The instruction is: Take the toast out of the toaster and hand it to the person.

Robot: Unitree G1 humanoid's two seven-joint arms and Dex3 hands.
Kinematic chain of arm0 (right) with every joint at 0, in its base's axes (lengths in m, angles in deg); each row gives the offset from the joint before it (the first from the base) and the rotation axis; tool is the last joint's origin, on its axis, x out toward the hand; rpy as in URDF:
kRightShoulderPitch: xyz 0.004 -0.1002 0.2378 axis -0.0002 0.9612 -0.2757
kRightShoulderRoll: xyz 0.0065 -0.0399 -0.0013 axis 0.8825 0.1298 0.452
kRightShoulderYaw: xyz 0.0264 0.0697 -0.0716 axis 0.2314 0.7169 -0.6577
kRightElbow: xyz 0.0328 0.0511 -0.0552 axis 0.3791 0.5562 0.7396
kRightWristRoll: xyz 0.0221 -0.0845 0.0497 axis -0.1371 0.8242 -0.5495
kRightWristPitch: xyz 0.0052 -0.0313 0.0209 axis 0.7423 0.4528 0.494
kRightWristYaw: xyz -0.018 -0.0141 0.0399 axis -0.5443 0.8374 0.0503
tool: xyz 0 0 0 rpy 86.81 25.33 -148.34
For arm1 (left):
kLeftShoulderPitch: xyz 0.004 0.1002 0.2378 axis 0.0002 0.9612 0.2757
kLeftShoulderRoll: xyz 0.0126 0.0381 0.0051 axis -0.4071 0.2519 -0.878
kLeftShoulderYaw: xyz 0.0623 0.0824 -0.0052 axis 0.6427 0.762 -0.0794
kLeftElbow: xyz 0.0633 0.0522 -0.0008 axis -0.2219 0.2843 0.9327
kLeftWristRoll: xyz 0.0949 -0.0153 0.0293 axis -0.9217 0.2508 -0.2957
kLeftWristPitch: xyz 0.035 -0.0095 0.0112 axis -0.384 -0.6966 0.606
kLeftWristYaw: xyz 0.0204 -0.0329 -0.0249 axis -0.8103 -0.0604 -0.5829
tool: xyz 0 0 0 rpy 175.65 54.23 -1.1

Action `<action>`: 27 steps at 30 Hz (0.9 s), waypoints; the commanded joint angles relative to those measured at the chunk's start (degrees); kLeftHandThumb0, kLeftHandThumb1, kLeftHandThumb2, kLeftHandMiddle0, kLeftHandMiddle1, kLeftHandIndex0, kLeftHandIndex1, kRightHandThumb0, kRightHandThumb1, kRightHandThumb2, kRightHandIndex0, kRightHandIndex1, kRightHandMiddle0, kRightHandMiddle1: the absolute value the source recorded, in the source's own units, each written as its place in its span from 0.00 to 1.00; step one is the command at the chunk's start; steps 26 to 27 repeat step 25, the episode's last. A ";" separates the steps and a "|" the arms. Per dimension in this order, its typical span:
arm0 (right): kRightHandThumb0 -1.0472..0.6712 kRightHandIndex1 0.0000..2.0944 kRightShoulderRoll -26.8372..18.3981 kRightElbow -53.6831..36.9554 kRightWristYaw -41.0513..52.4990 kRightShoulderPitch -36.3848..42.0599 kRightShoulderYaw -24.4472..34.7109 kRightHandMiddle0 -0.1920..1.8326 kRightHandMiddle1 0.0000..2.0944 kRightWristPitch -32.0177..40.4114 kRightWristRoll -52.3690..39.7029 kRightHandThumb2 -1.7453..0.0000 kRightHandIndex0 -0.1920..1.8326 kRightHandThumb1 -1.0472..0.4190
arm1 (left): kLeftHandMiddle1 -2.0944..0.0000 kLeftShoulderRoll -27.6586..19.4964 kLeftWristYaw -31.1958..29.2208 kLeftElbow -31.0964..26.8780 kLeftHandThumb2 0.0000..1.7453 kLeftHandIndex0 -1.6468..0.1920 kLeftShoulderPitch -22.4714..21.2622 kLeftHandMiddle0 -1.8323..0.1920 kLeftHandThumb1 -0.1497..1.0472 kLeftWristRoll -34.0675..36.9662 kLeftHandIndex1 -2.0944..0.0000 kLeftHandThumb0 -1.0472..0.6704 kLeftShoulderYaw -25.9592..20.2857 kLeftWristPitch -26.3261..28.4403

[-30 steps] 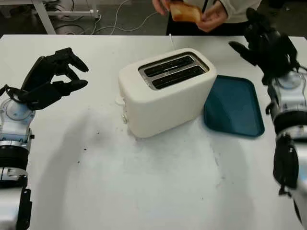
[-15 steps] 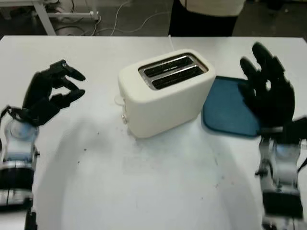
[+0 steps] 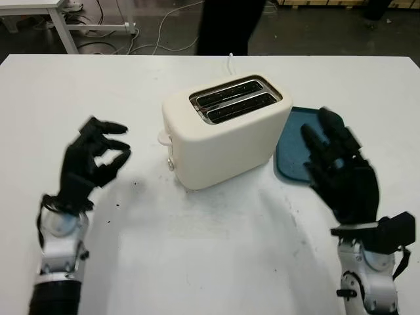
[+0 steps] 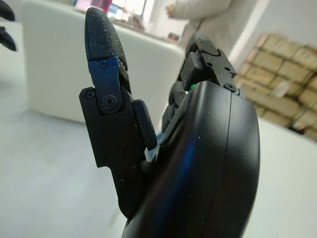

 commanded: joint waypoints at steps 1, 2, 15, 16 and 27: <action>0.13 0.01 0.92 -0.68 0.17 0.82 -1.18 0.16 0.00 1.92 -0.67 0.88 0.14 0.09 | 0.35 1.11 1.21 -0.74 0.06 0.79 0.81 0.77 0.89 -0.11 0.35 0.00 0.31 -0.11; 0.13 0.01 1.16 -0.28 0.19 0.95 -1.76 0.16 0.00 1.86 -0.07 0.88 0.14 0.09 | 0.34 1.54 1.39 -0.51 0.06 0.80 0.99 0.77 0.89 -0.40 0.35 0.00 0.41 -0.58; 0.13 0.01 5.05 1.56 -3.55 0.41 -4.72 0.16 0.00 6.66 1.87 0.86 0.14 0.09 | 0.33 5.14 2.38 2.78 0.01 0.76 2.04 0.76 0.89 -1.69 0.36 0.00 2.32 -2.45; 0.13 0.00 5.04 1.69 -3.60 0.36 -4.66 0.15 0.00 6.60 2.20 0.87 0.14 0.09 | 0.33 5.33 2.84 2.94 0.01 0.76 2.13 0.77 0.89 -2.12 0.35 0.00 2.42 -2.93; 0.13 0.00 5.55 2.77 -4.59 -0.19 -3.90 0.15 0.00 5.33 3.73 0.87 0.14 0.09 | 0.34 7.55 3.65 1.46 0.01 0.73 3.81 0.76 0.89 -1.07 0.38 0.00 2.79 -4.39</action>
